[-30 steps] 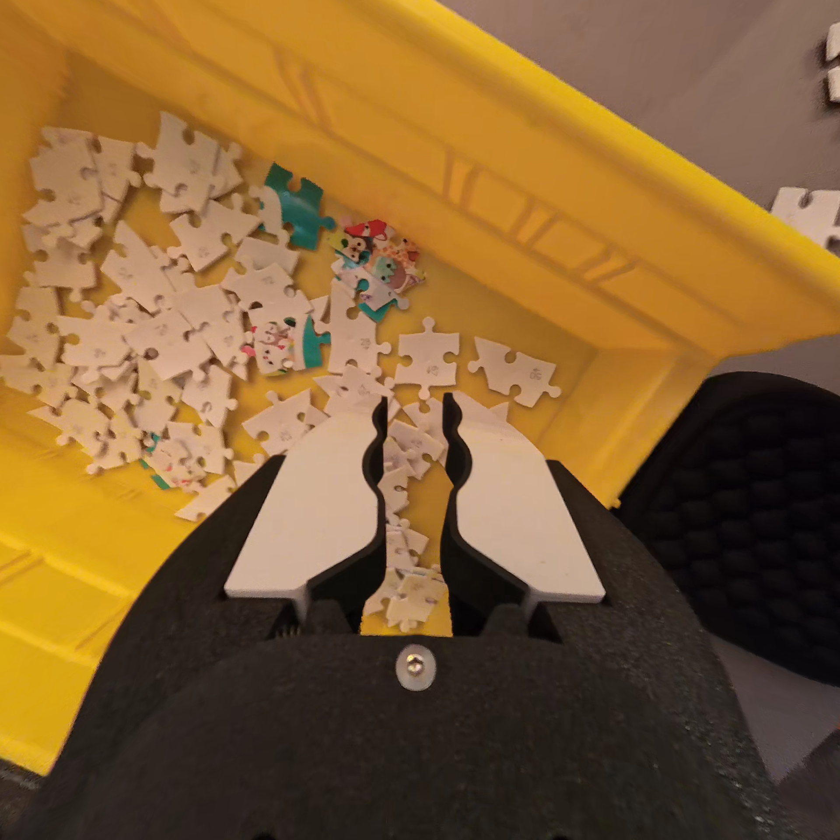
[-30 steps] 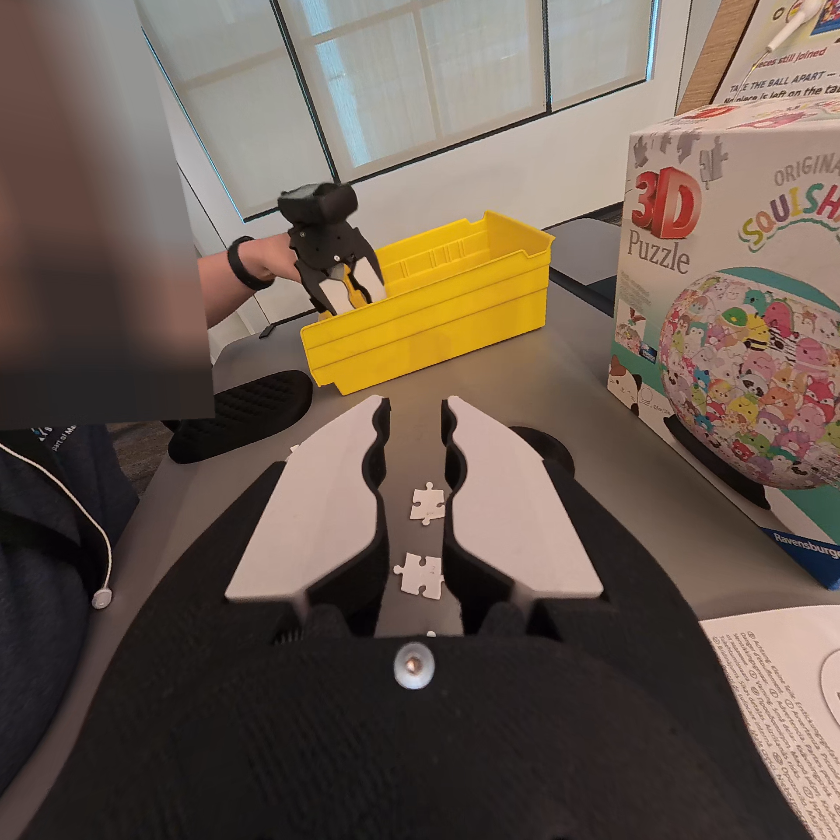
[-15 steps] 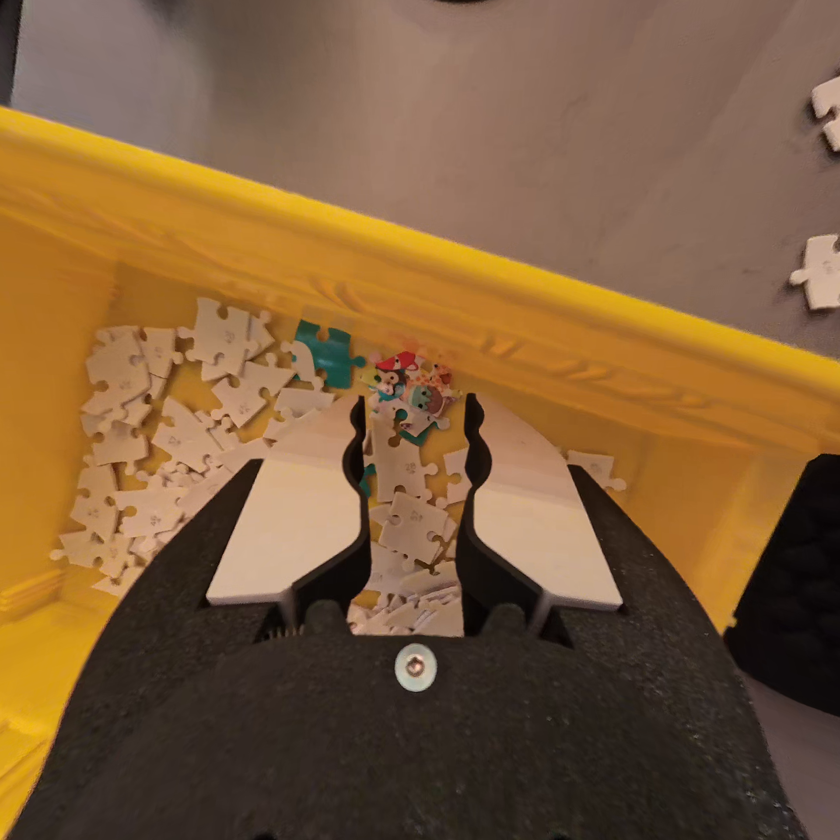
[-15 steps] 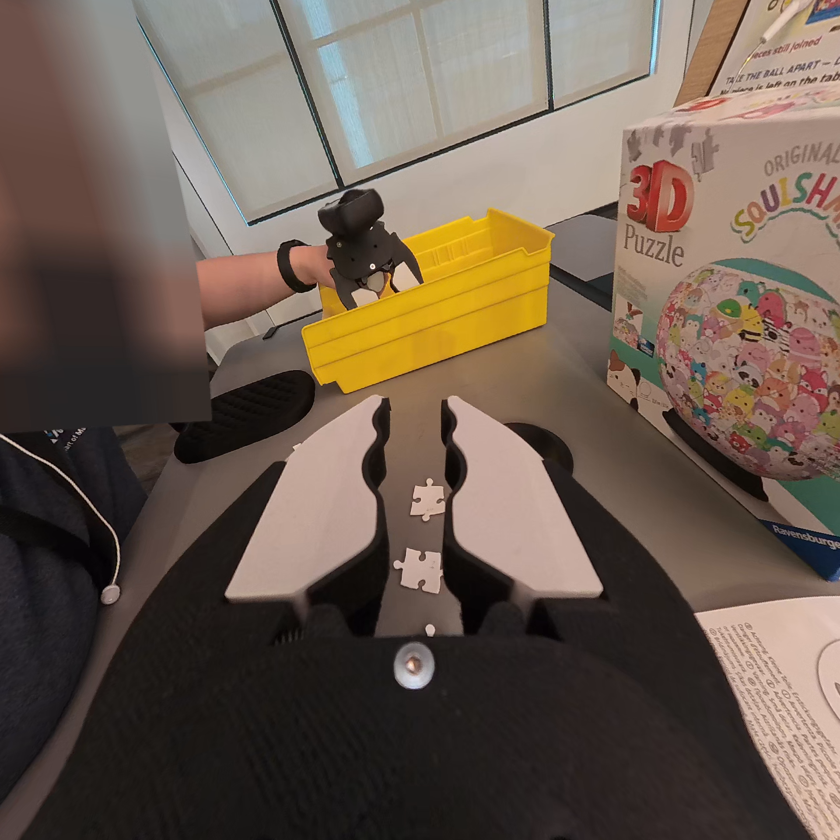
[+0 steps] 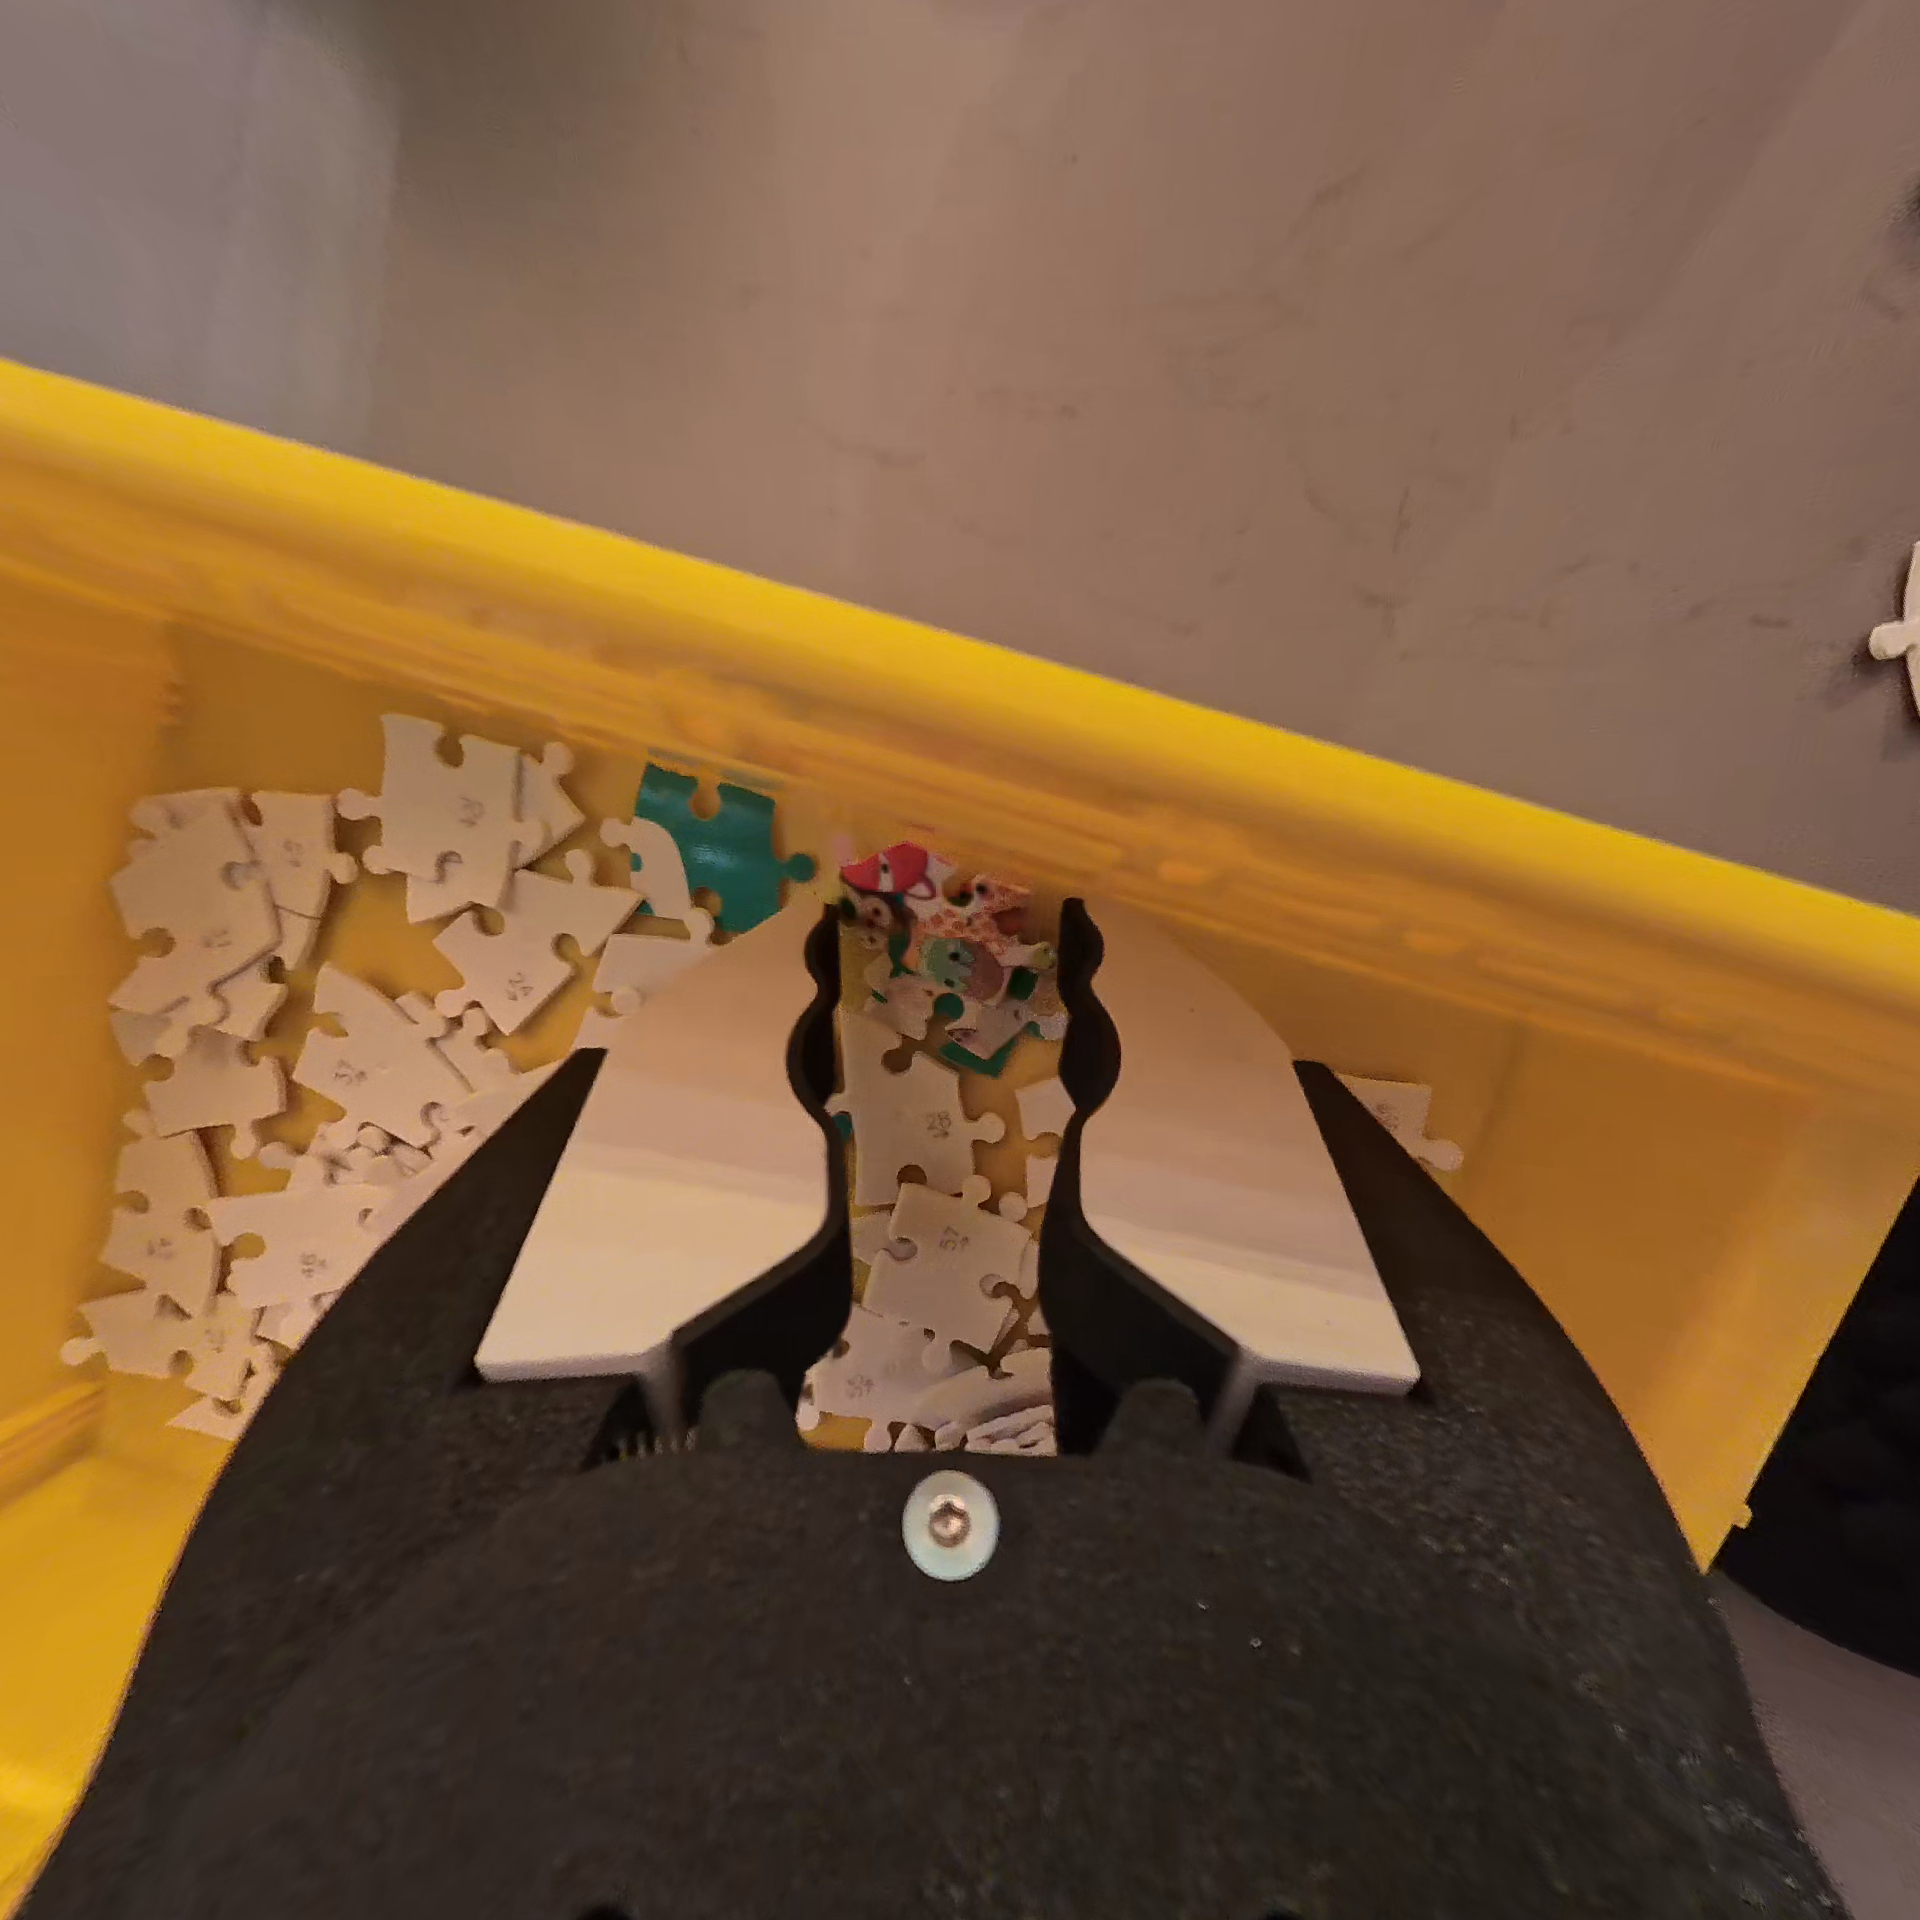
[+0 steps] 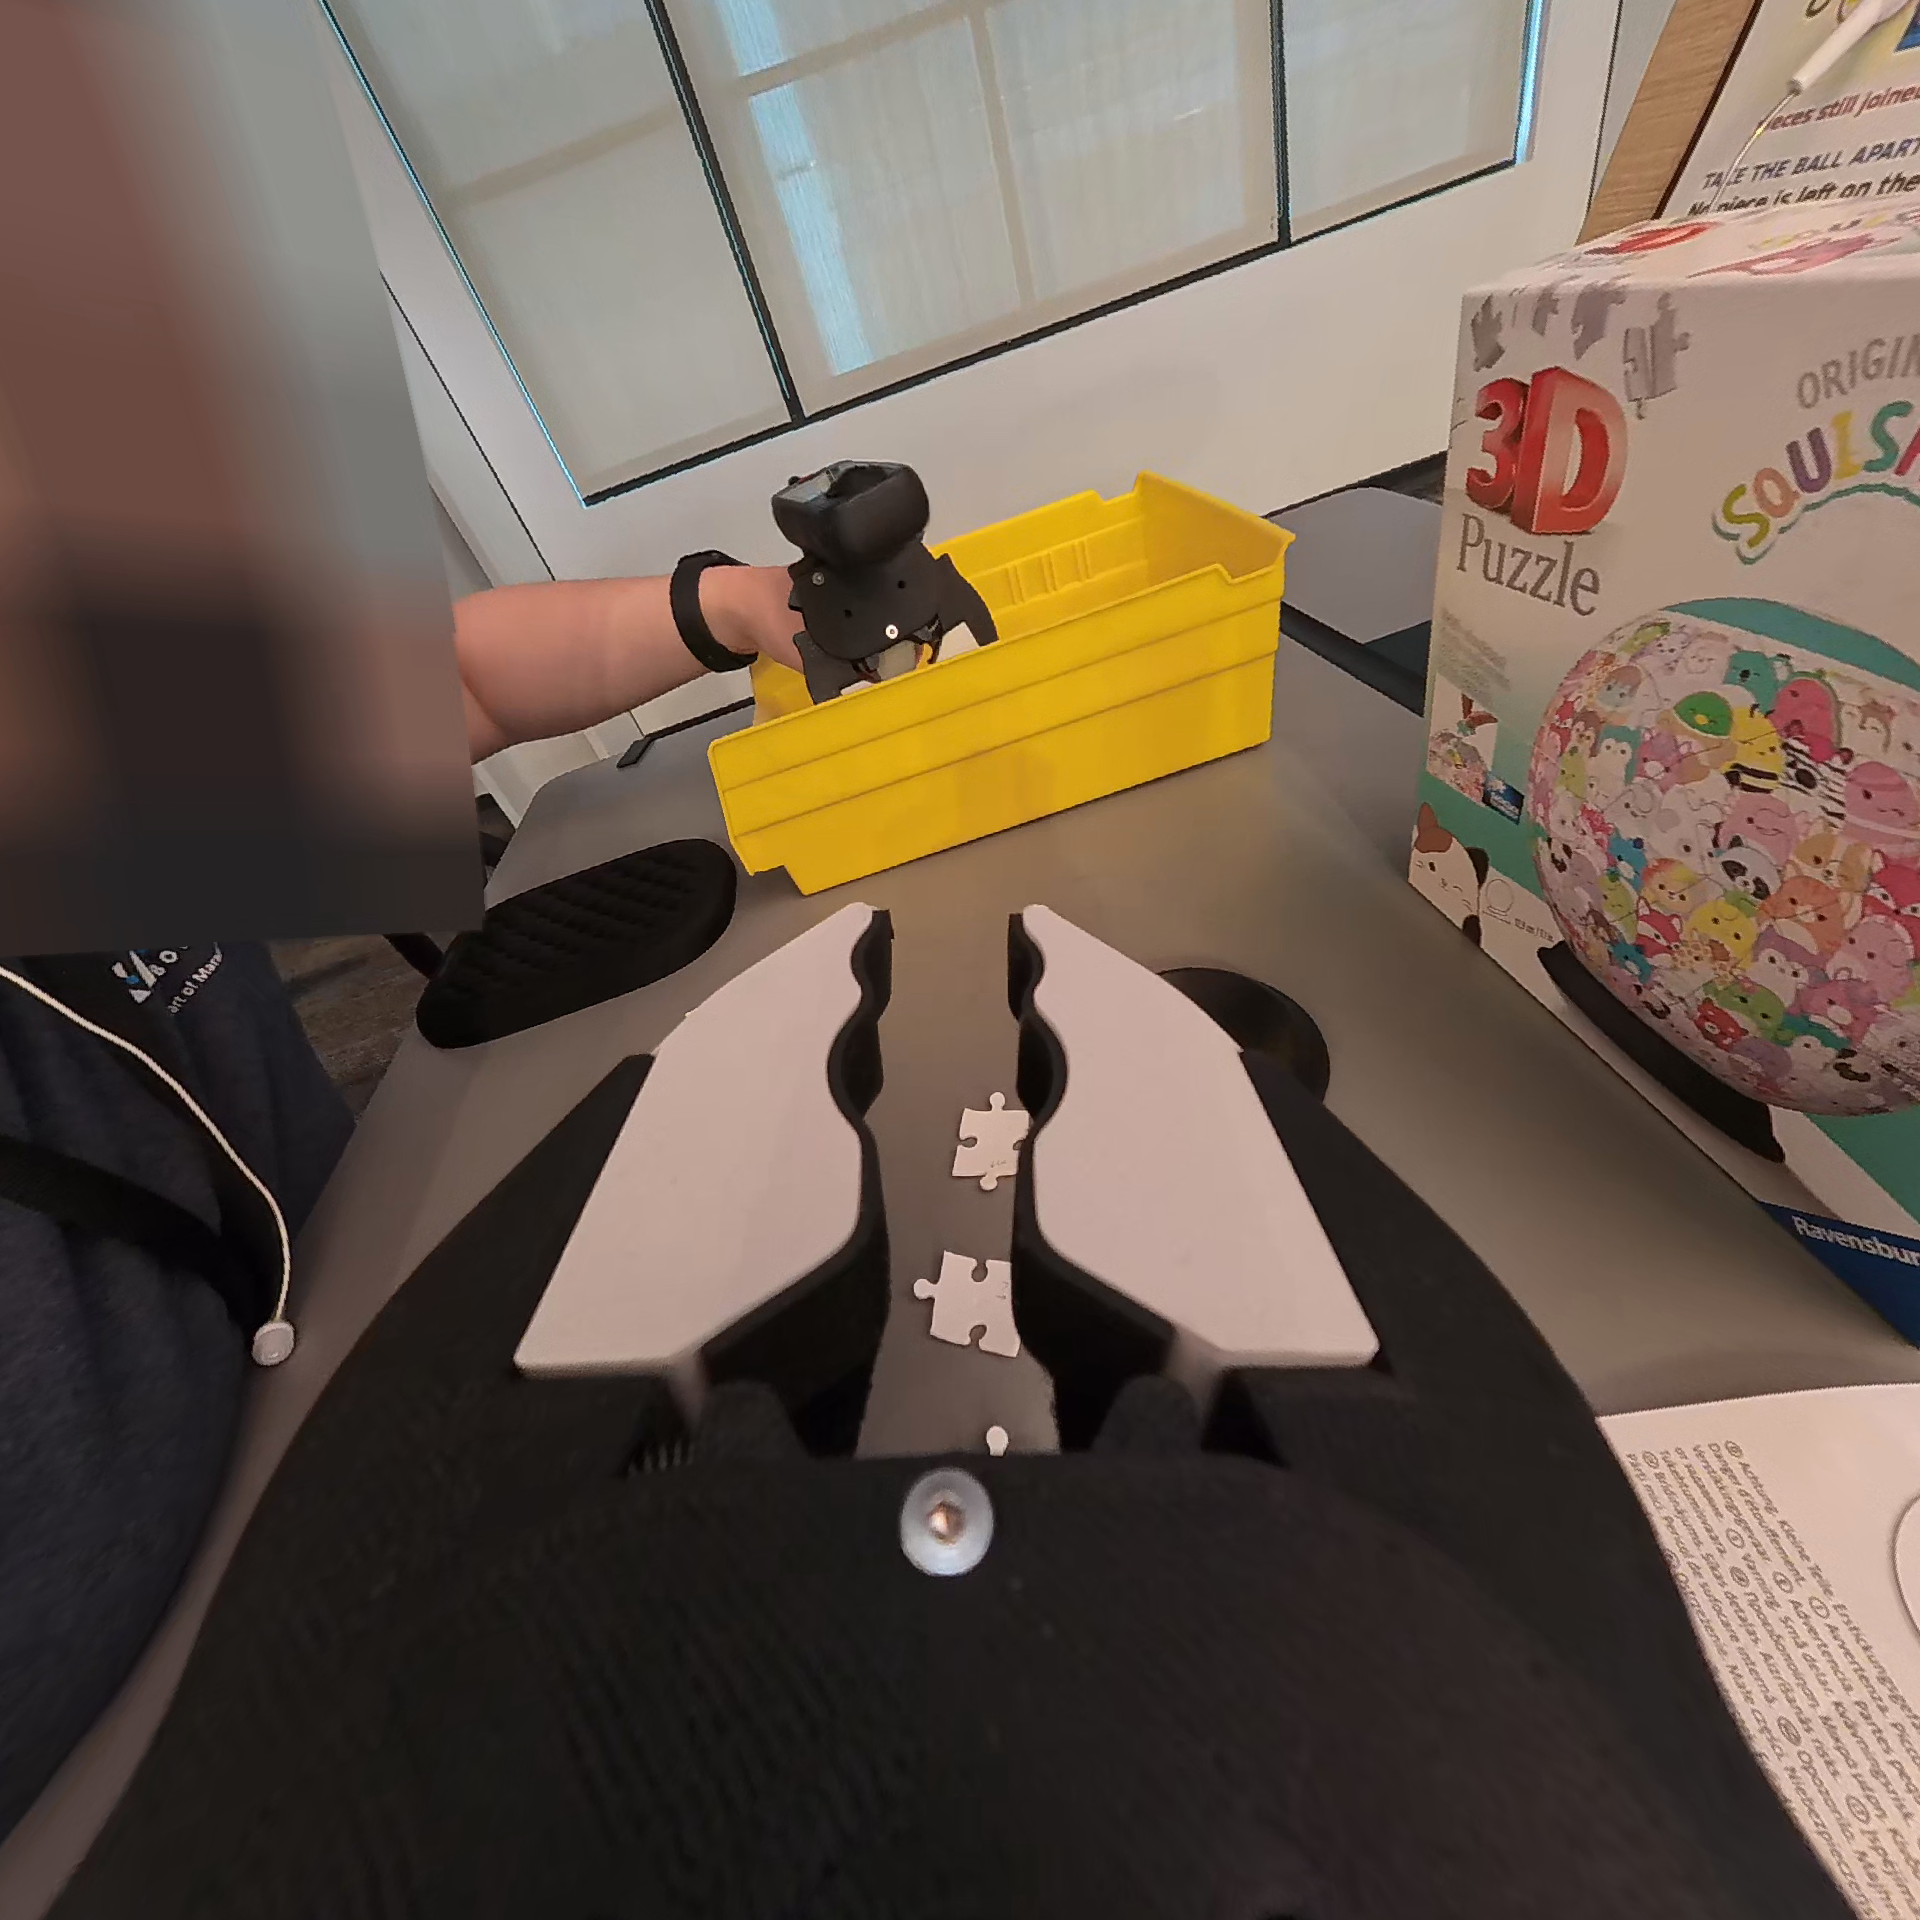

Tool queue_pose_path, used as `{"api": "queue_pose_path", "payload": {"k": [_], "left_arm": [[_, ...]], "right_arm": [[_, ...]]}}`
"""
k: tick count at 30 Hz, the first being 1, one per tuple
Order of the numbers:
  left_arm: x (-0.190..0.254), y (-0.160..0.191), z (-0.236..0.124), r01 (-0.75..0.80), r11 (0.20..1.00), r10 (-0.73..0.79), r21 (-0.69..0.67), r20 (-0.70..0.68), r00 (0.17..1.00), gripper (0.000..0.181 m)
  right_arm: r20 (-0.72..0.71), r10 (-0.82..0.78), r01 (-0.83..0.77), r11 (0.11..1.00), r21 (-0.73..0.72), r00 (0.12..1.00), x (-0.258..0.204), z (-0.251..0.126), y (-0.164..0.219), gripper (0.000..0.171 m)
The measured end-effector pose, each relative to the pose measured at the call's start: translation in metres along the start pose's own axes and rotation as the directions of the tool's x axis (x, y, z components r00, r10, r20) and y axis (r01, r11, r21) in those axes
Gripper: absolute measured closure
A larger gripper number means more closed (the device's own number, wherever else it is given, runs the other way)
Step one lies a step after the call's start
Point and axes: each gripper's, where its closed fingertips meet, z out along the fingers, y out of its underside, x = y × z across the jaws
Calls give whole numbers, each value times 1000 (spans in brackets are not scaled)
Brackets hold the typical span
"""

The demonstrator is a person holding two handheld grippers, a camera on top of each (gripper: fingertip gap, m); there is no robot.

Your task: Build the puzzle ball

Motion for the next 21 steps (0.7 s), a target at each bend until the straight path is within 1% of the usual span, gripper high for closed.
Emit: {"api": "queue_pose_path", "payload": {"k": [1, 3, 7, 9, 10, 12, 14, 17, 21], "left_arm": [[-1, -1, -2, 4, 1000, -4, 4, 14, 1000, 146], [-3, -3, -9, 15, 1000, -16, 19, 51, 999, 163], [-3, 0, -21, 65, 997, -68, 37, 74, 995, 170], [-6, 4, -27, 142, 988, -146, 52, 77, 986, 177], [-6, 7, -31, 213, 975, -217, 58, 62, 974, 179], [-6, 10, -39, 388, 918, -390, 86, 10, 921, 179], [-1, 10, -47, 517, 848, -509, 118, -91, 856, 179], [5, 11, -57, 610, 780, -582, 138, -199, 789, 179], [11, 9, -67, 700, 701, -636, 135, -325, 699, 179]], "right_arm": [[0, 1, -1, 1000, 0, 1000, 0, 0, 0, 149], [1, 3, -3, 1000, -2, 1000, 0, 0, 1, 149], [6, 2, -2, 1000, -8, 1000, -1, 1, 1, 149], [10, 2, -2, 1000, -12, 1000, -2, 2, 2, 149], [10, 0, 0, 1000, -14, 1000, -2, 2, 2, 149], [12, -2, 3, 1000, -15, 1000, -4, 2, 2, 149], [14, -5, 5, 1000, -16, 1000, -4, 3, 2, 149], [19, -2, 2, 1000, -23, 1000, -5, 4, 3, 149], [24, -5, 6, 999, -32, 1000, -6, 5, 5, 149]]}}
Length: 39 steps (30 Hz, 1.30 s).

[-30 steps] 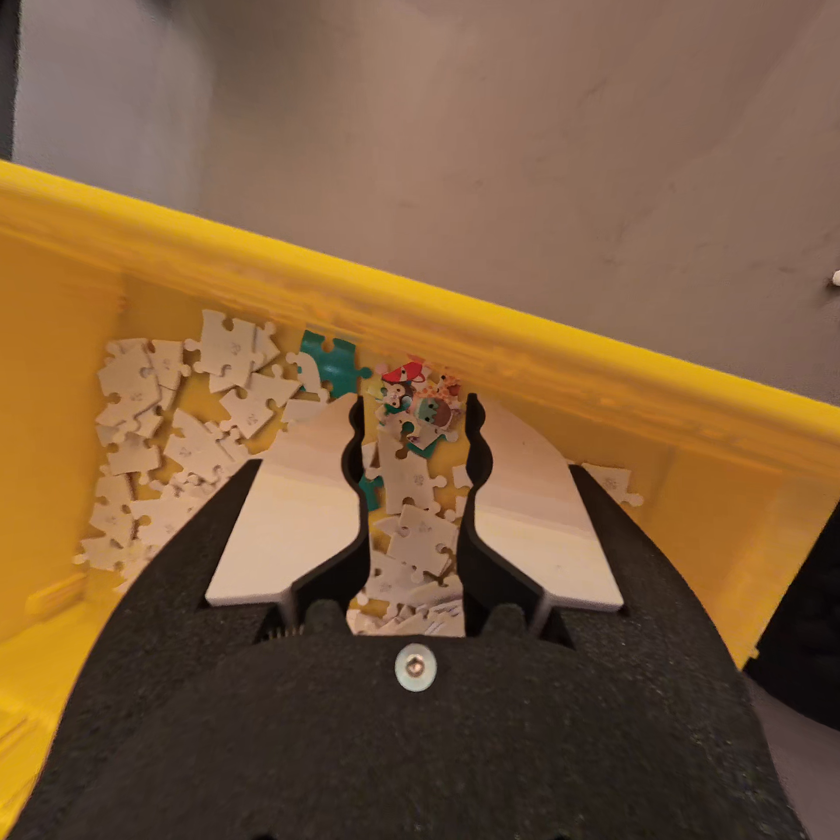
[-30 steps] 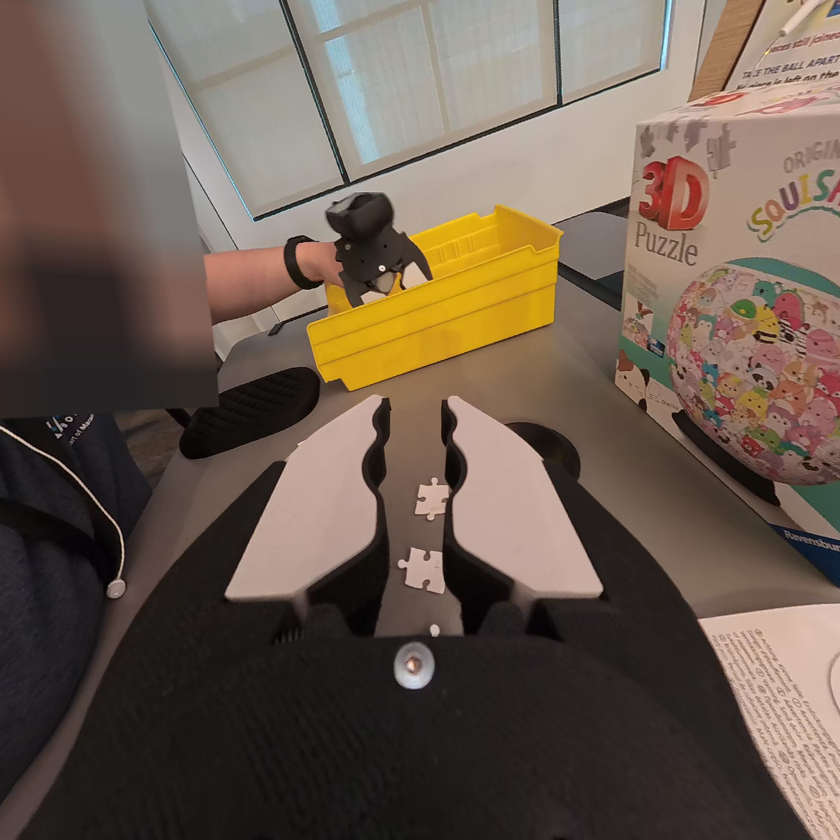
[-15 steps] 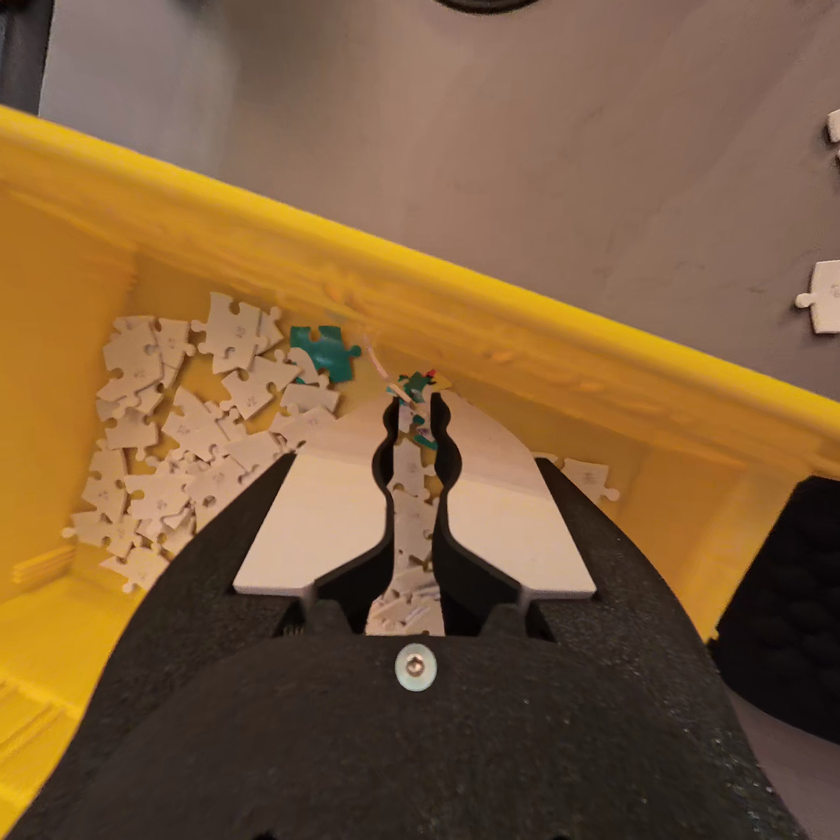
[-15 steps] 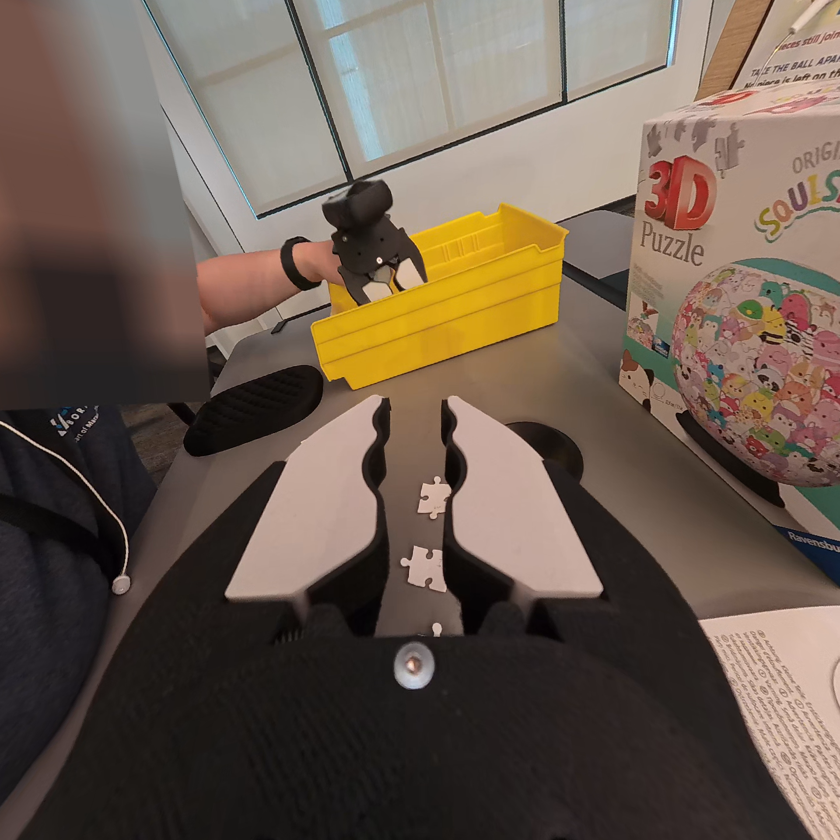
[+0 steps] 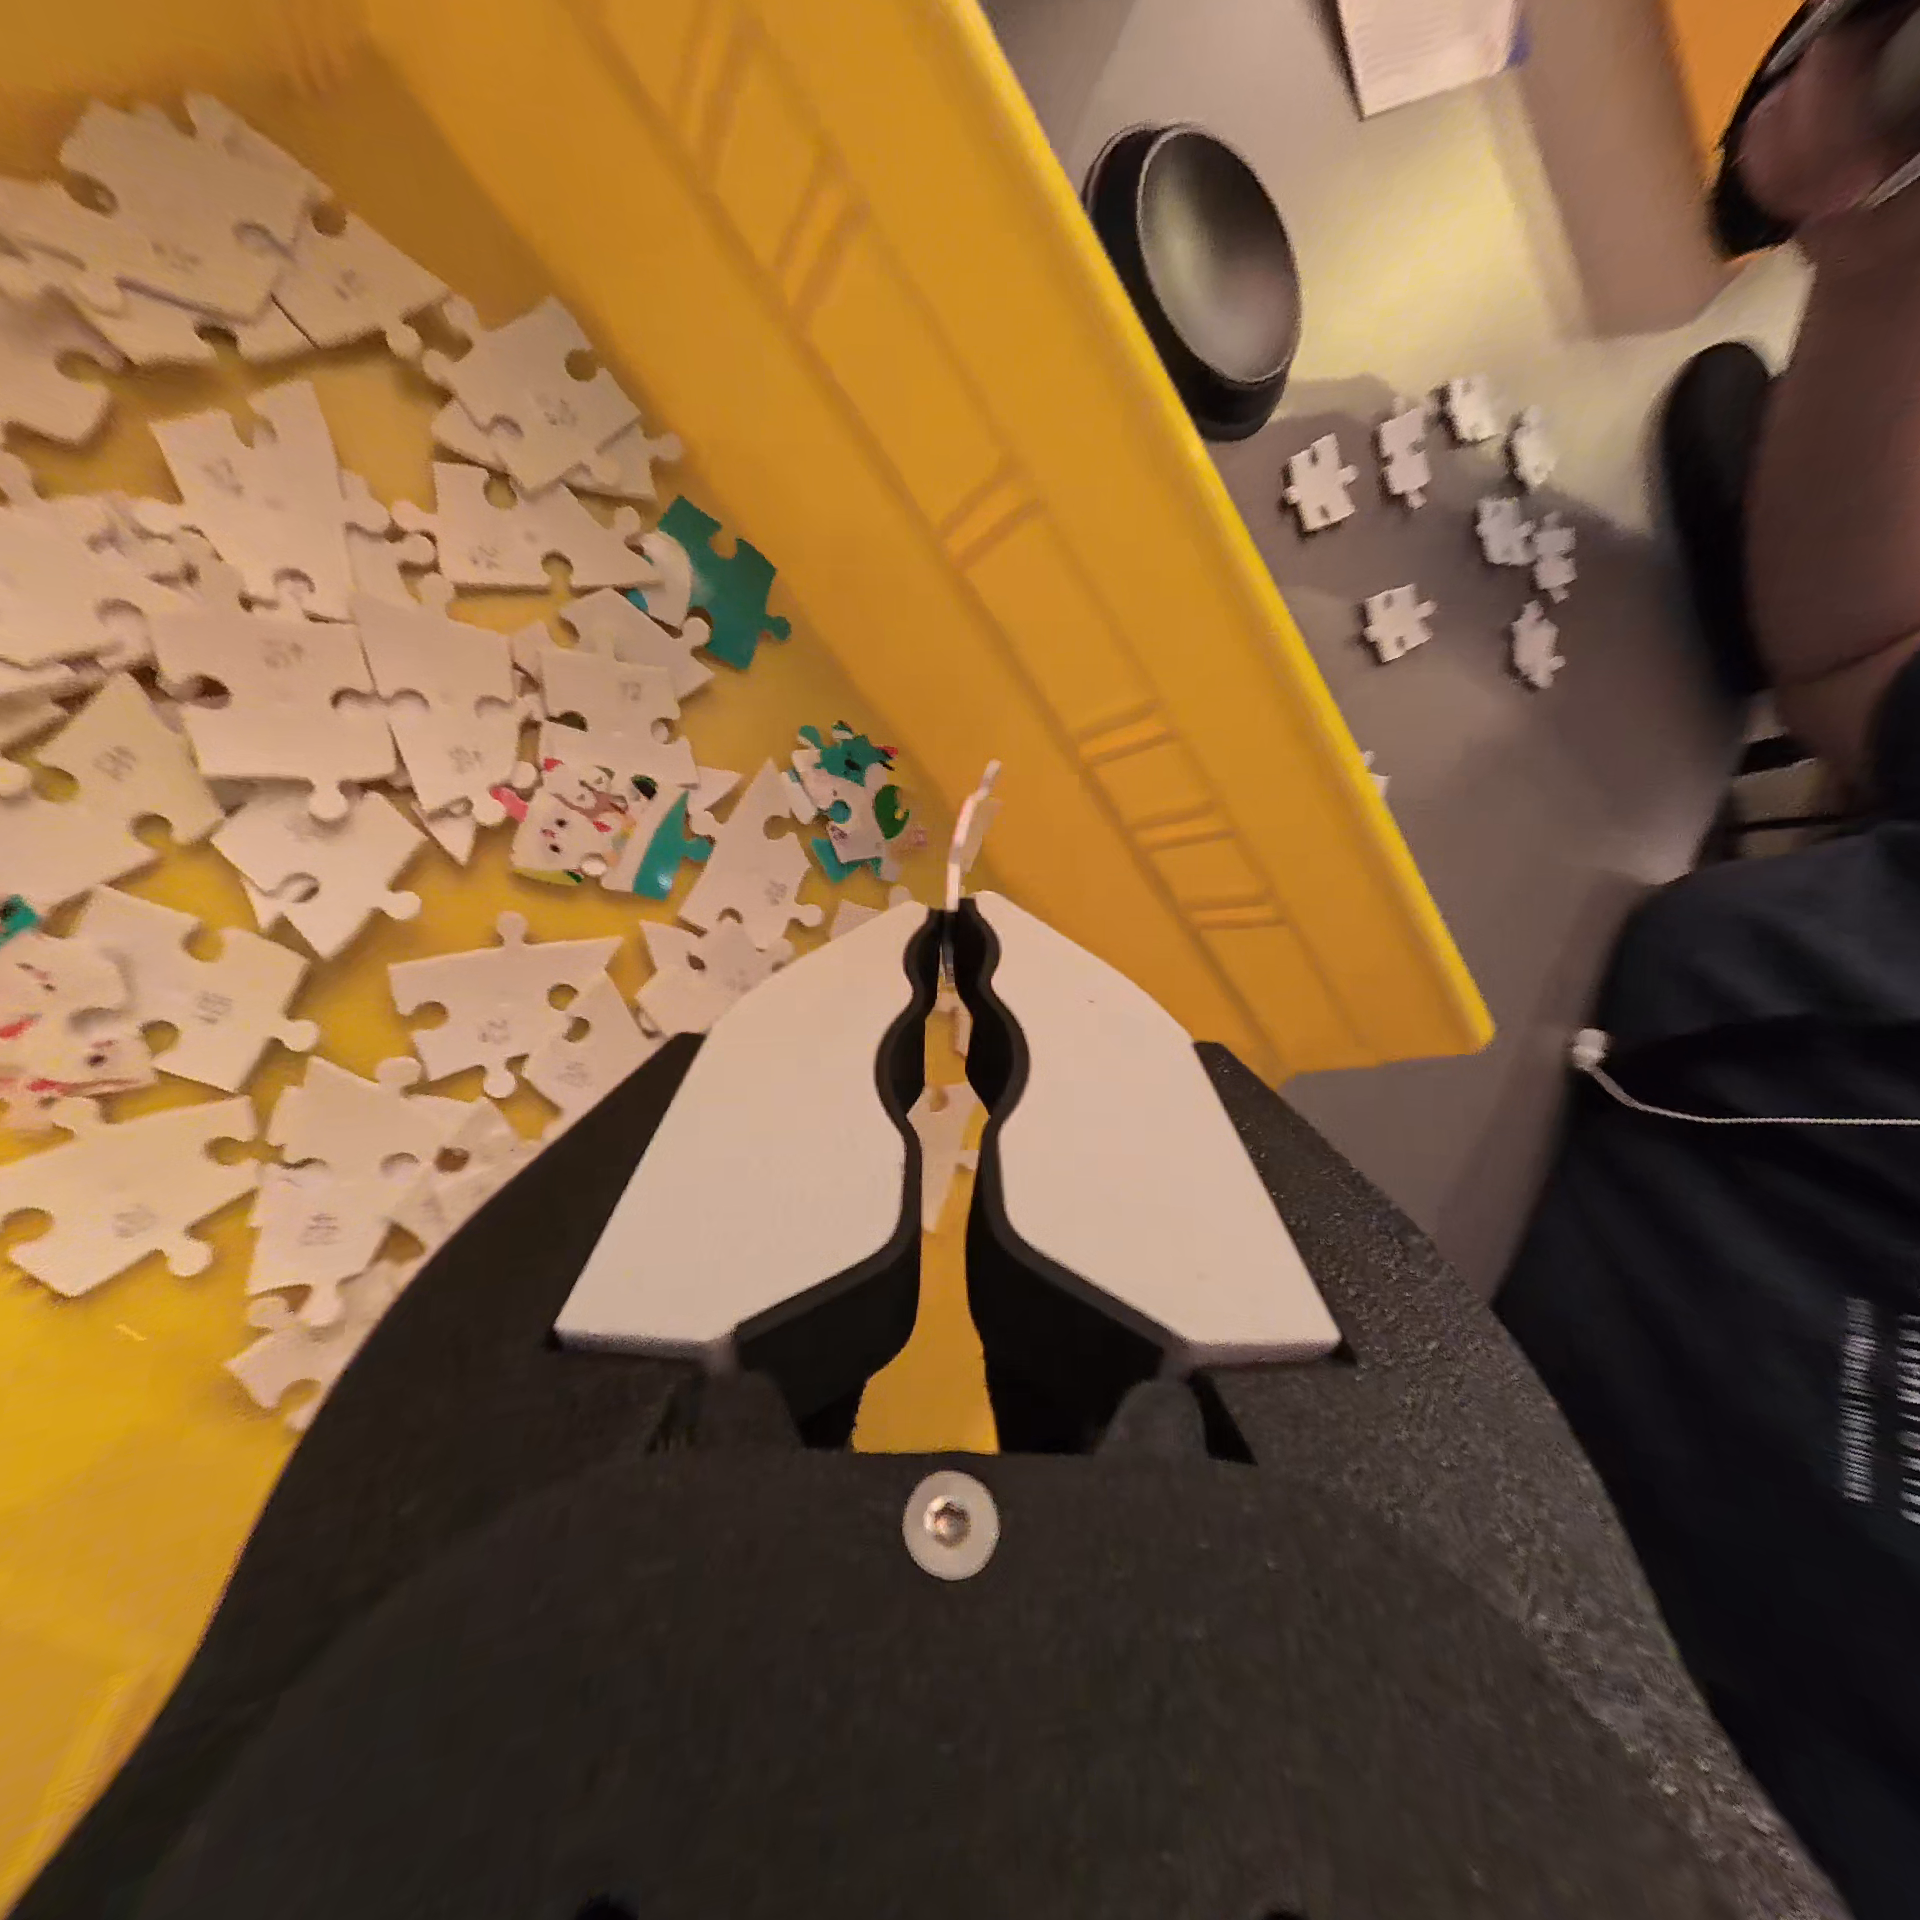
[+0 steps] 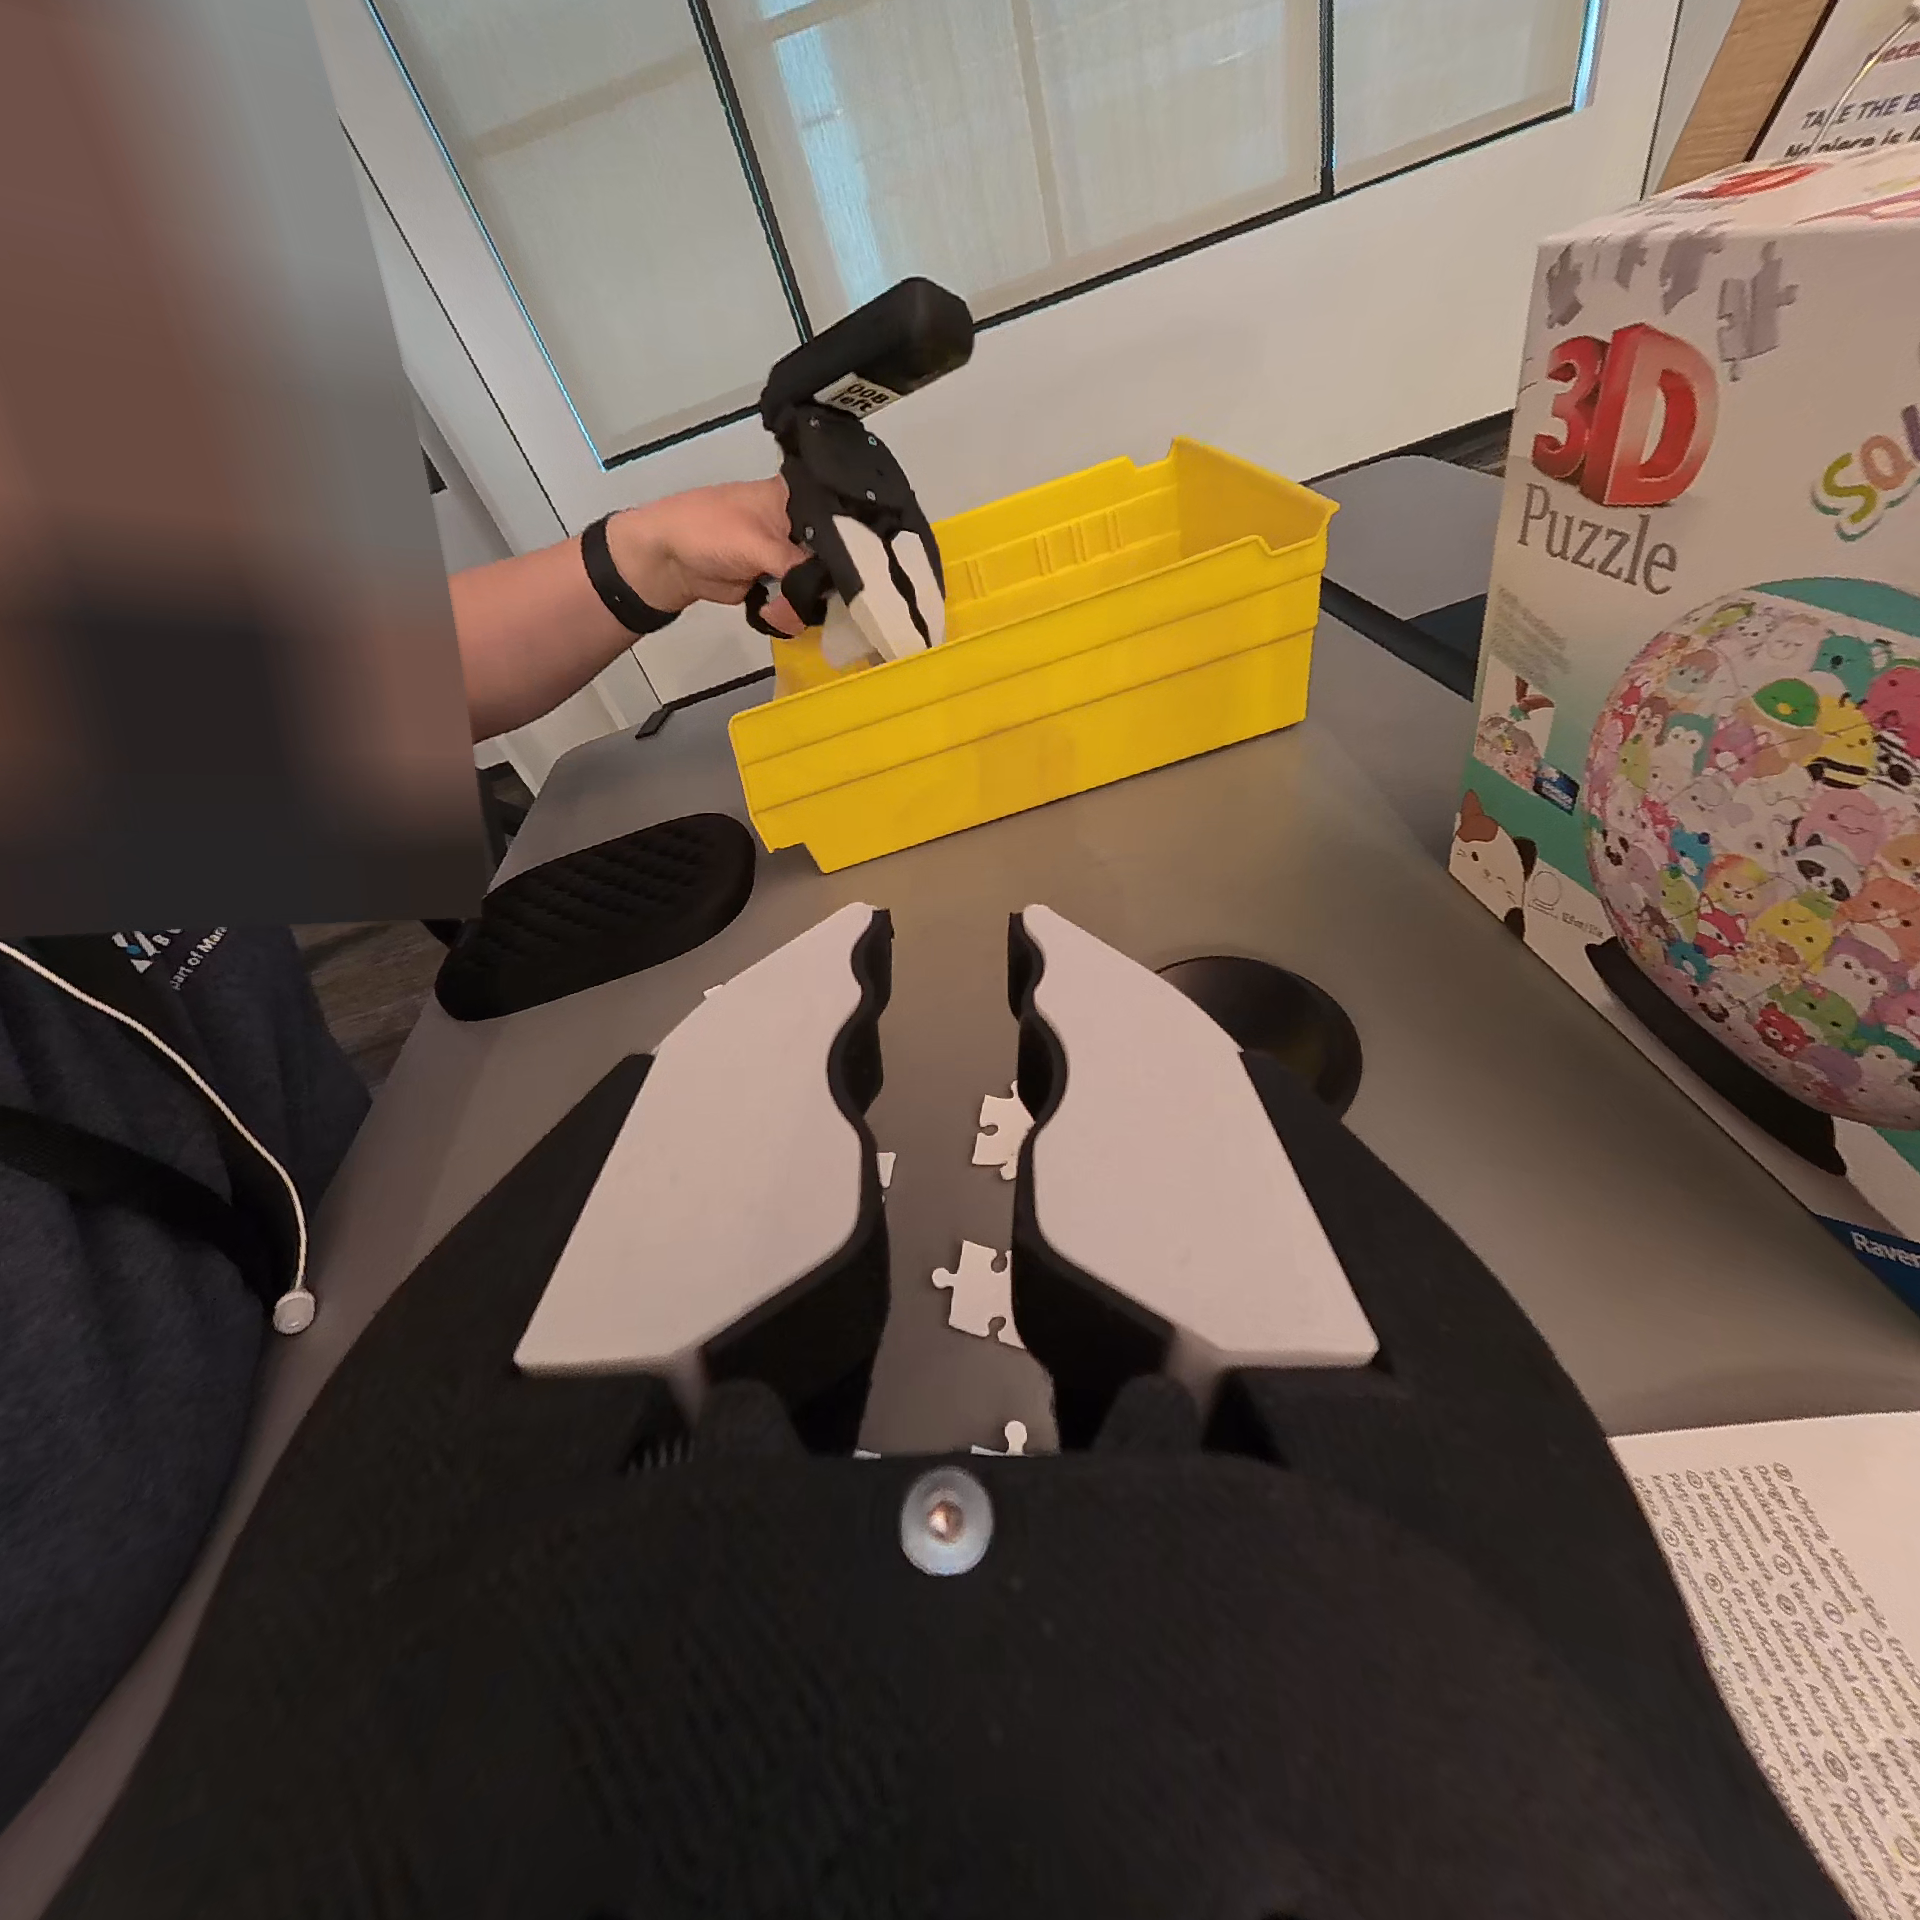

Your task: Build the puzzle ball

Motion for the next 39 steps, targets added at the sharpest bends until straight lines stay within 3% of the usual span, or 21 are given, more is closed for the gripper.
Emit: {"api": "queue_pose_path", "payload": {"k": [7, 14, 17, 19, 24, 29, 31, 34, 39], "left_arm": [[6, 2, -3, 189, 982, -187, 1, -141, 972, 179], [29, -17, -18, 266, 962, -242, 55, -268, 932, 179], [58, -33, -29, 220, 971, -184, 89, -303, 935, 179], [89, -42, -29, 154, 985, -119, 84, -320, 940, 179], [163, -57, -6, -2, 999, 20, 53, -343, 939, 179], [193, -65, 5, -87, 995, 98, 49, -307, 947, 179], [199, -66, 7, -97, 994, 106, 45, -308, 945, 177], [201, -76, 1, -84, 992, 108, 93, -293, 950, 156], [185, -84, -6, -92, 987, 117, 134, -193, 974, 155]], "right_arm": [[5, -2, 2, 1000, -10, 1000, -1, 2, 2, 149], [12, 29, -28, 999, -37, 1000, -3, 14, 9, 149], [-7, 97, -97, 995, -12, 995, -6, 40, -2, 149], [76, 163, -164, 986, 7, 984, -25, 66, -19, 149], [152, 226, -215, 973, -87, 962, -64, 119, -27, 148], [234, 306, -291, 952, -98, 923, -83, 123, -28, 150], [276, 345, -334, 938, -90, 897, -86, 120, -31, 168], [293, 422, -418, 905, -80, 858, -80, 113, -33, 168], [295, 440, -436, 896, -84, 848, -74, 107, -30, 169]]}}
